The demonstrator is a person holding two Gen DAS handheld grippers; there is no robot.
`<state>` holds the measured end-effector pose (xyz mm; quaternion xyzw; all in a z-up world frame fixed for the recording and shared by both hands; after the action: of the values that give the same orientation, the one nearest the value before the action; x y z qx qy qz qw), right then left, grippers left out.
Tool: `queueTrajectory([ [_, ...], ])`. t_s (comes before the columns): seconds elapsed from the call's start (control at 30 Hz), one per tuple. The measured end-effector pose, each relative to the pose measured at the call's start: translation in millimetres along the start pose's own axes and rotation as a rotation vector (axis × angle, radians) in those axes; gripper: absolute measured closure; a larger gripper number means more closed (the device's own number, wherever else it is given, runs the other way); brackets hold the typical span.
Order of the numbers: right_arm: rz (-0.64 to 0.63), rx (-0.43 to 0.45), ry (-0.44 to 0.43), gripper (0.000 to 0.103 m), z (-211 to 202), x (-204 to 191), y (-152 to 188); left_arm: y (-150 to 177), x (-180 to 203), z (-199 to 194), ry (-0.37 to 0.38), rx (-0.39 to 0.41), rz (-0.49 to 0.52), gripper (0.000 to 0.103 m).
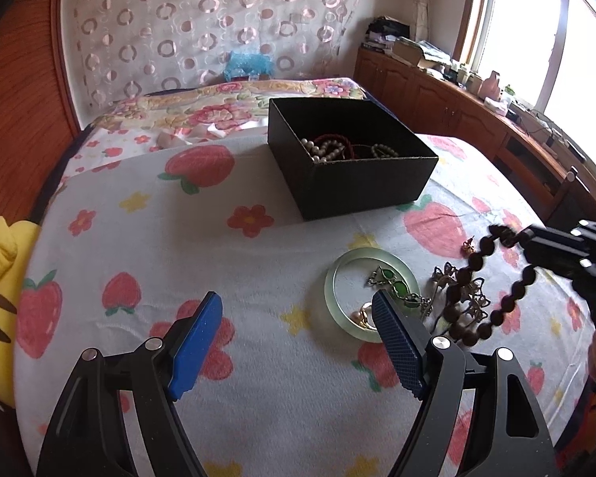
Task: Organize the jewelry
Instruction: 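Grip the dark wooden bead bracelet with the right tool, then carry the bead bracelet to the black box while the left tool grips the jade bangle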
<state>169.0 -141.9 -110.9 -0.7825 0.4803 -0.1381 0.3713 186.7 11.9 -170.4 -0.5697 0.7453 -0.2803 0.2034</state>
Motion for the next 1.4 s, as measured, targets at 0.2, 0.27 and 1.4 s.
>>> queueTrajectory([
  [0.2,-0.008,0.033,-0.004,0.088,-12.6,-4.2,-13.0,-6.2,2.0,12.7,0.014,-0.031,0.023,0.055],
  [0.27,-0.008,0.036,-0.002,0.088,-14.7,-3.4,-13.3,-8.2,5.2,18.7,0.018,-0.046,0.043,0.059],
  [1.4,0.029,0.035,0.023,0.088,-16.6,21.0,-2.4,-42.0,42.8,-20.7,0.048,0.076,0.141,0.097],
])
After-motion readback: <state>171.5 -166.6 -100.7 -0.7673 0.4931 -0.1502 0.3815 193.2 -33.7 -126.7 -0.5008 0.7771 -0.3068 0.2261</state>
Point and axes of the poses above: each gripper's, at about its wrist camera, not at the fingertips, and z roughly the way its jaws point, x to its right, y to its underside, the point moved 10 cm from there along z, roughly the way its jaws point, and after that the axes turned 7 degrees about z, right-handed, at the moved point
